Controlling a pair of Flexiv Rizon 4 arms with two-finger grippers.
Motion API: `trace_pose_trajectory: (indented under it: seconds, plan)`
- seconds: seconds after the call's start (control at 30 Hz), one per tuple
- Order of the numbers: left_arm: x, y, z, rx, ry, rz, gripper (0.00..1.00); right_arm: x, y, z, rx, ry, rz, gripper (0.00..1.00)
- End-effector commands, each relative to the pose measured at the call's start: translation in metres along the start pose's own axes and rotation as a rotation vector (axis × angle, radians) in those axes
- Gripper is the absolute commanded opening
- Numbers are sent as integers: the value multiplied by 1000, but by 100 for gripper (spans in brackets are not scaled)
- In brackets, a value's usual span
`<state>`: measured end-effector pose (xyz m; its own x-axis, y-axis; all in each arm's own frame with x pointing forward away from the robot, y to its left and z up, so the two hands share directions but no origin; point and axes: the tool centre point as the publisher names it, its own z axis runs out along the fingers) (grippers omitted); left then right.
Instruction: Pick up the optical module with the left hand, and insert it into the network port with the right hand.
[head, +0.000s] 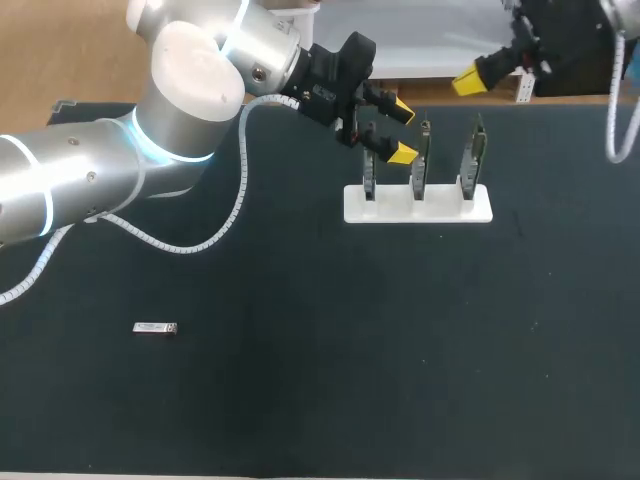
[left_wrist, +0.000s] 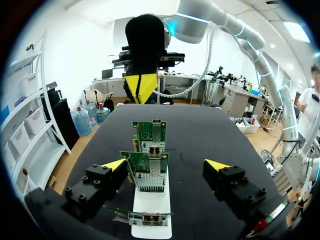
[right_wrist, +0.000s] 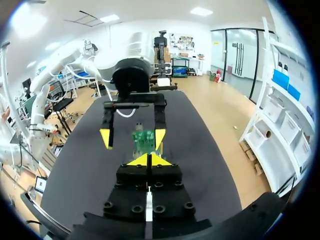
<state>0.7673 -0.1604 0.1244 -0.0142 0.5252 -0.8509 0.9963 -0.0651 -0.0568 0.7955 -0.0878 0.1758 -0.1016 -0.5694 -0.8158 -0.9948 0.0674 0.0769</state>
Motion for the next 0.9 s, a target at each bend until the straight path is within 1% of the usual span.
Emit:
trace_pose_trajectory:
  seconds: [0.03,0.3,0.4,0.5,0.67,0.9]
  plan:
    - [0,1,0,2,1,1,100,13,10,-22,8,-13,-6,0]
    - [0,1,0,2,1,1,100,39,17,-49,4,-4,-5,0]
    - [0,1,0,2,1,1,100,47,20,-53,-28,5,-14,0]
    - [0,1,0,2,1,1,100,54,21,-54,-43,7,-17,0]
    - [0,1,0,2,1,1,100,58,17,-55,-54,3,-22,0]
    - [0,1,0,2,1,1,100,55,16,-53,-62,-13,-38,0]
